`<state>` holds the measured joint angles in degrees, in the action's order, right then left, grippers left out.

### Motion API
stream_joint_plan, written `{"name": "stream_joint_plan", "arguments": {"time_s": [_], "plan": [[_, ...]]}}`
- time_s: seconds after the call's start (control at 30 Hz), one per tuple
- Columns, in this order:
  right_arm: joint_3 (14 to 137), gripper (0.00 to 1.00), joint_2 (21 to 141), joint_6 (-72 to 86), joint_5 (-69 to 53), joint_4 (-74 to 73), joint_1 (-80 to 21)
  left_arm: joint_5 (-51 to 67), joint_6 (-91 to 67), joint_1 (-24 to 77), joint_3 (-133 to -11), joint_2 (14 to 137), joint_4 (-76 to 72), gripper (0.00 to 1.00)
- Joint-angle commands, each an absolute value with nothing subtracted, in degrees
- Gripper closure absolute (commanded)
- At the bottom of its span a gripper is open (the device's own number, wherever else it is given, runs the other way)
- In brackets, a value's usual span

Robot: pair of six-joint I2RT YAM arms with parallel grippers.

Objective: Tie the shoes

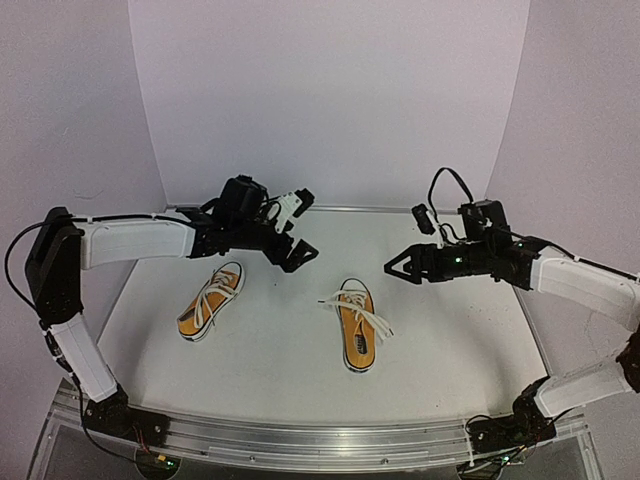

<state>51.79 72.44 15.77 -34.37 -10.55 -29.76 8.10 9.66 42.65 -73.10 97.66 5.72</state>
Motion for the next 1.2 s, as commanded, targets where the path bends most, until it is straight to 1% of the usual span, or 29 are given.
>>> {"name": "stream_joint_plan", "arguments": {"time_s": [0.0,0.03,0.17,0.23,0.37,0.53,0.77,0.93,1.03,1.07,1.13,1.17], "plan": [[51.1,0.26,72.5,15.1,-41.5,-14.0,-30.8,6.3,-4.9,41.7,-69.4,89.8,12.4,0.0],[50.2,0.27,72.9,15.7,-42.6,-13.6,-32.1,7.5,-6.0,41.7,-68.2,88.7,12.8,0.0],[46.4,0.27,75.6,18.6,-39.9,-10.4,-39.6,9.3,-8.8,41.8,-62.7,86.0,12.2,0.0],[44.9,0.28,77.9,19.8,-39.6,-8.0,-41.1,11.4,-10.2,42.0,-60.4,85.8,11.0,0.0],[43.9,0.27,82.1,20.4,-38.8,-5.2,-41.1,16.2,-11.7,44.7,-59.7,88.2,8.9,0.0],[44.6,0.27,87.1,19.6,-36.8,-3.7,-40.8,14.6,-12.1,47.2,-61.2,92.0,7.6,0.0],[48.0,0.27,92.1,17.6,-37.1,-1.9,-34.4,12.6,-12.8,47.3,-60.1,92.3,5.6,0.0],[52.2,0.28,96.7,15.4,-38.5,-1.9,-32.5,10.3,-13.0,47.2,-59.4,91.9,5.9,0.0],[54.8,0.31,99.5,14.7,-39.1,-1.9,-31.9,8.5,-13.3,47.1,-58.8,91.4,5.8,0.0],[55.3,0.34,100.3,14.4,-39.2,-2.0,-31.8,8.2,-13.3,47.0,-58.7,91.2,5.9,0.0],[56.1,0.44,100.9,13.8,-38.9,-2.2,-31.7,7.9,-13.3,46.9,-58.5,90.8,5.9,0.0],[56.1,0.47,100.6,13.5,-38.7,-2.5,-31.7,8.2,-13.2,46.8,-58.4,90.7,6.0,0.0]]}}
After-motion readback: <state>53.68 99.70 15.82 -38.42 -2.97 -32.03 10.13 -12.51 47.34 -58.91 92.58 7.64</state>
